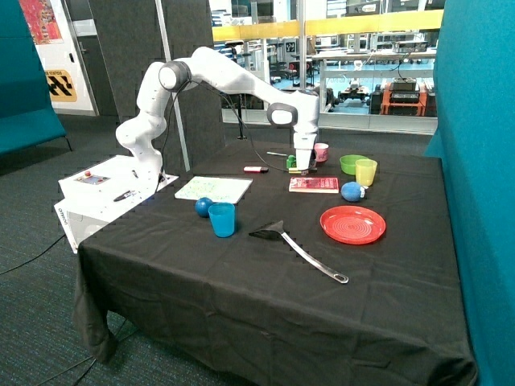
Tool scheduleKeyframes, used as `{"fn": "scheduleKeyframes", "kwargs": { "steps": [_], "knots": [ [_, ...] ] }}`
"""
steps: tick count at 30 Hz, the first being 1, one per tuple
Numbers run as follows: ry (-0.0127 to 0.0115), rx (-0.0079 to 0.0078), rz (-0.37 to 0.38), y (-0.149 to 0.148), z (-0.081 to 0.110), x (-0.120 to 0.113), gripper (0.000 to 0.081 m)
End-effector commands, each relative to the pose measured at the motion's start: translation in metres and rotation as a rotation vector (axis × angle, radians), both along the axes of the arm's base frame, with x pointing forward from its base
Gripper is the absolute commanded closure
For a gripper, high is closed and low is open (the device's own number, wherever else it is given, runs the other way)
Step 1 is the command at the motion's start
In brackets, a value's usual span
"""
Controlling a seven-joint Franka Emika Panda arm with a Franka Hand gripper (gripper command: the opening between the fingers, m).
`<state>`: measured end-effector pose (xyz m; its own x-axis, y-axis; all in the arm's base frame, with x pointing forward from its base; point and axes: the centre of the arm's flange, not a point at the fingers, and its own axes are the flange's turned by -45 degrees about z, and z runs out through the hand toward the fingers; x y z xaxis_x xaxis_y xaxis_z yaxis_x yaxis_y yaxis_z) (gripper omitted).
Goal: Put a highlighter on each book
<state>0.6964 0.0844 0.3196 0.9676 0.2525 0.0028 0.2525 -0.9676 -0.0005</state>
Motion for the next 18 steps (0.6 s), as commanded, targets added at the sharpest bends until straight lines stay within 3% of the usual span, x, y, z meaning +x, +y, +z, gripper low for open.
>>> {"fn": "scheduleKeyframes", "kwargs": {
  "steps": [1, 18],
  "knots": [
    [0.0026, -0.0012, -0.002, -0.002, -0.01, 0.013, 0.0808],
    [0.0027, -0.0011, -0.018, -0.013, -0.033, 0.019, 0.0808]
  ]
}}
